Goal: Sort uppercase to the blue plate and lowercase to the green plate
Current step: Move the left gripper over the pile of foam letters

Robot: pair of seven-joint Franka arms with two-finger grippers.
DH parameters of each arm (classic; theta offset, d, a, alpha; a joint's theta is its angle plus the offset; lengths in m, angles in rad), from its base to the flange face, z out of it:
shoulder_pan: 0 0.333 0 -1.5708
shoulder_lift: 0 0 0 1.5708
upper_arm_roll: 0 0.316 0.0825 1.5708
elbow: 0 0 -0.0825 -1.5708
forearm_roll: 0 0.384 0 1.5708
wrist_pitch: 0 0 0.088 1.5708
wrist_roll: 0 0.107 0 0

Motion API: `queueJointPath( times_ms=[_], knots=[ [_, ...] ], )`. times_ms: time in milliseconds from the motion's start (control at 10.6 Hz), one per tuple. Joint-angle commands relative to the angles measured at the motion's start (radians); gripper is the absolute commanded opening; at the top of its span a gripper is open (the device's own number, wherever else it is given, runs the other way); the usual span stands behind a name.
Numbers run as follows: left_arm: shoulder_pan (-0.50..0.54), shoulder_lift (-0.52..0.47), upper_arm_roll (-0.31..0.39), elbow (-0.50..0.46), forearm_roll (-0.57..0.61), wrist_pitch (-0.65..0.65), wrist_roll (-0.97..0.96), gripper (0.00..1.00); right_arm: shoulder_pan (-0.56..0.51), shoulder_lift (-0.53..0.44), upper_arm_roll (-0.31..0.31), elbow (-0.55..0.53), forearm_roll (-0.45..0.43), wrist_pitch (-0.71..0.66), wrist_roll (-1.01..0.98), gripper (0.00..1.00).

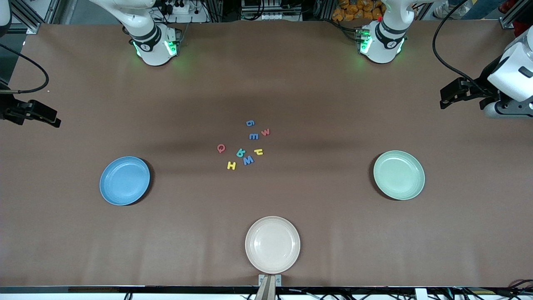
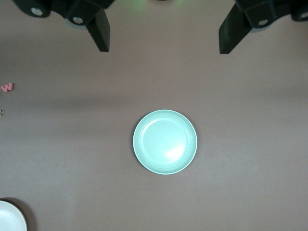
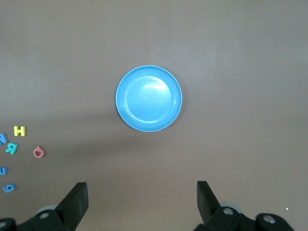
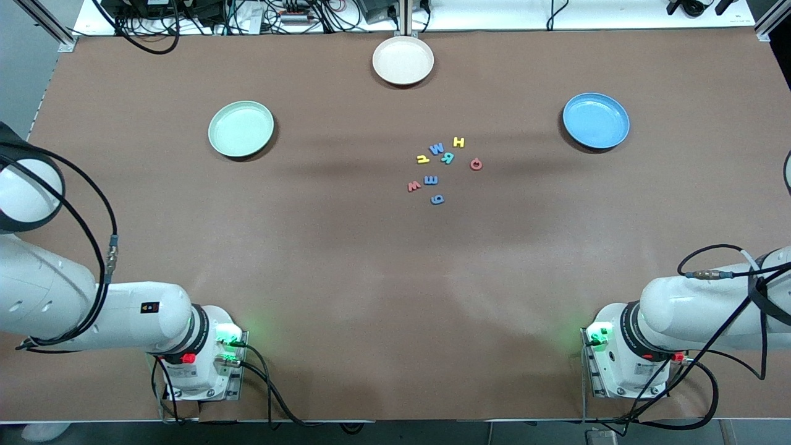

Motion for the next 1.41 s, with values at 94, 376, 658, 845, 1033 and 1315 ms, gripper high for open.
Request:
queueJointPath(
  times_ms=[94, 376, 658, 845, 1033, 1315],
  knots=[
    [-0.011, -0.009, 0.006, 0.002, 0.021, -0.001, 0.014, 1.00, 0.001, -0.012, 0.004, 0.007, -0.016, -0.030, 0.039, 1.00],
    [-0.020, -0.001, -0.030, -0.004, 0.021, 0.015, 0.017, 1.00, 0.001, -0.010, 0.004, 0.012, -0.016, -0.028, 0.044, 1.00],
    [-0.062, 0.018, -0.131, -0.008, 0.022, 0.035, 0.018, 1.00, 0.000, -0.010, 0.002, 0.015, -0.015, -0.030, 0.044, 1.00],
    [-0.112, 0.063, -0.188, -0.012, 0.021, 0.077, 0.020, 1.00, 0.000, -0.008, 0.002, 0.015, -0.010, -0.030, 0.045, 1.00],
    [-0.193, 0.119, -0.216, -0.015, 0.021, 0.124, 0.066, 1.00, -0.002, -0.008, 0.002, 0.015, -0.007, -0.030, 0.044, 1.00],
    [-0.288, 0.204, -0.245, -0.047, 0.021, 0.233, 0.087, 1.00, -0.002, -0.002, 0.002, 0.015, -0.007, -0.030, 0.045, 1.00]
  ],
)
